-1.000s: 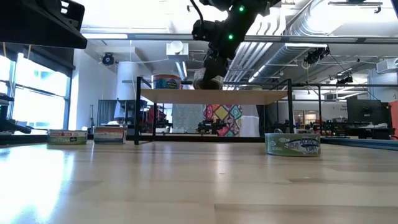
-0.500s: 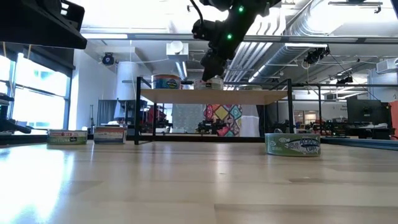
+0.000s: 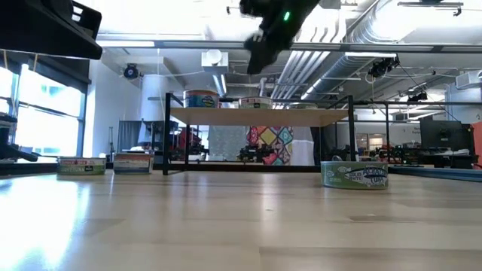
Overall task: Stack canned seafood by type on shelf
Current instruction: Put the green with blue patterned tuna can on the shelf
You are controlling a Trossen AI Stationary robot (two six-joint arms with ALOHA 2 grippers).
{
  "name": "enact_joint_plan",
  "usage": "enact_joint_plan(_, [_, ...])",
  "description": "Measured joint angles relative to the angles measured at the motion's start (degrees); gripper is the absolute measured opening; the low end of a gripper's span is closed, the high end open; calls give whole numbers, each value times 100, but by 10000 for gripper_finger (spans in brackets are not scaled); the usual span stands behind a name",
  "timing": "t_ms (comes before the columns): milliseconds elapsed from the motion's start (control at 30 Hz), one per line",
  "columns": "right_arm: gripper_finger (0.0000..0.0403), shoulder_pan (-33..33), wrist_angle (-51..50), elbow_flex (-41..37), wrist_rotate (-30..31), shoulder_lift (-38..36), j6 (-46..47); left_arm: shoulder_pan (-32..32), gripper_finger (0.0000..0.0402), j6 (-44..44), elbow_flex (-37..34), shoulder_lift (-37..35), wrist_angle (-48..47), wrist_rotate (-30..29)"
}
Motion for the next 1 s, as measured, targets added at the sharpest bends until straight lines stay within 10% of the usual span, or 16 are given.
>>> enact_joint_plan(300, [243,2360,-1912,4,-497,-282,2181,-95,0,-180,0,0,1,11])
enact_joint_plan(600, [243,4397,-3763,-11,-1529,90,6850,-96,0,-277,0,0,19,10])
enact_joint_plan(1000, [242,5379,-2792,-1578,-1985,352,9266,-75,0,-273,0,0,29,9])
